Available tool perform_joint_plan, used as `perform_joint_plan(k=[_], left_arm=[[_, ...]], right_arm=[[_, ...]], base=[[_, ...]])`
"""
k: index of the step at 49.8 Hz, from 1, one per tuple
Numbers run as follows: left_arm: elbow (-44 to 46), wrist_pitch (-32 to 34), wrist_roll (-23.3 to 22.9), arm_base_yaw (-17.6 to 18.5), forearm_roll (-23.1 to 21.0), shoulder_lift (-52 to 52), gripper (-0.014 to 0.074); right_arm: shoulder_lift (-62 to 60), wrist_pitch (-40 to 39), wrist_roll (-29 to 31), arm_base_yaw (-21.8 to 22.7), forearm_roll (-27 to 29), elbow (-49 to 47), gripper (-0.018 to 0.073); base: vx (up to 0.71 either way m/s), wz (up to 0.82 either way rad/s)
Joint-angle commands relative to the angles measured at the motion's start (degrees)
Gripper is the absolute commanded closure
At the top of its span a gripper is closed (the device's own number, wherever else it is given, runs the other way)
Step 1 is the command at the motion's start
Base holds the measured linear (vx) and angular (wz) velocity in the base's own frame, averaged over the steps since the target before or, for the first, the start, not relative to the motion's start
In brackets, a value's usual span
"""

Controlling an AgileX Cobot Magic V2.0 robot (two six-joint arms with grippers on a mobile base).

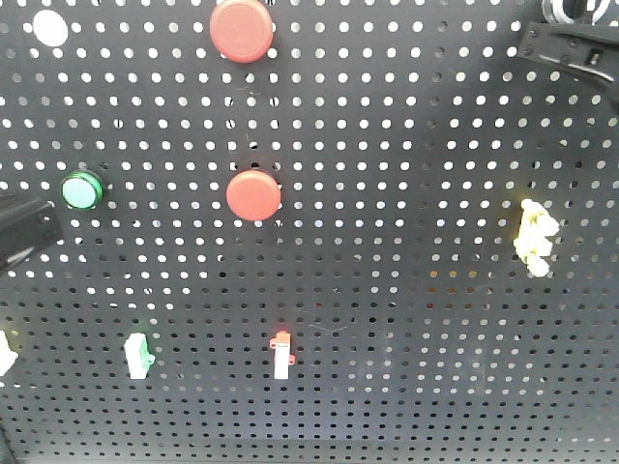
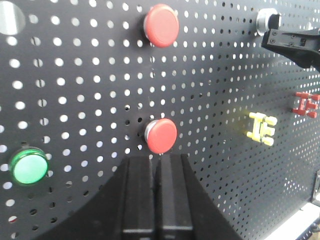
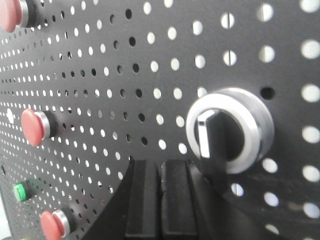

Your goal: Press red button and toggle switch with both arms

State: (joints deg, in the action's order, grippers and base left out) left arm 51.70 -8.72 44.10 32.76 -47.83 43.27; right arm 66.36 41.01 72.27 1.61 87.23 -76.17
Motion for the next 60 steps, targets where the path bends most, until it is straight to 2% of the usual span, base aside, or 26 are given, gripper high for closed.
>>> perform_joint_plan(k=[1, 16, 23, 27, 34, 42, 47, 54, 60], left_arm=[[1.57, 3.62, -0.60, -0.09, -0.95, -0.32, 0.0595], [1.57, 3.79, -0.60, -0.09, -0.89, -0.32, 0.0595], [1.57, 3.86, -0.60, -0.09, -0.89, -0.32, 0.0595], [1.57, 3.81, -0.60, -0.09, -0.89, -0.32, 0.0595], [1.20, 2.41, -0.60, -0.09, -0.43, -0.32, 0.0595], [1.20, -2.15, -1.17, -0.28, 3.60, -0.32, 0.0595], [1.15, -4.45, -4.85, -0.28, 7.63, -0.32, 0.0595], [-0.36, -5.80, -14.67, -0.28, 18.75, -0.32, 0.0595], [-4.73, -8.05, -27.95, -0.28, 30.54, -0.39, 0.0595]], right_arm=[[-0.84, -5.32, 0.61, 0.00, 1.62, -1.88, 0.0562], [-2.12, -14.81, -1.20, 0.00, -6.38, -1.88, 0.0562], [-3.26, -14.94, -1.29, 0.00, -8.33, -1.88, 0.0562], [-3.84, -13.39, -3.29, 0.00, -9.91, -1.88, 0.0562], [-5.68, -8.59, -9.83, 0.00, -17.49, -1.70, 0.0562], [-11.55, -8.49, -17.65, 0.00, -28.97, 3.69, 0.0562], [-17.27, -10.46, -19.37, 0.00, -34.77, 10.42, 0.0562], [-27.60, -11.44, -19.14, 0.00, -37.72, 20.44, 0.0562], [-38.65, -11.49, -18.70, 0.00, -39.05, 28.92, 0.0562]], base=[[0.00, 0.00], [0.00, 0.00], [0.00, 0.00], [0.00, 0.00], [0.00, 0.00], [0.00, 0.00], [0.00, 0.00], [0.00, 0.00], [0.00, 0.00]])
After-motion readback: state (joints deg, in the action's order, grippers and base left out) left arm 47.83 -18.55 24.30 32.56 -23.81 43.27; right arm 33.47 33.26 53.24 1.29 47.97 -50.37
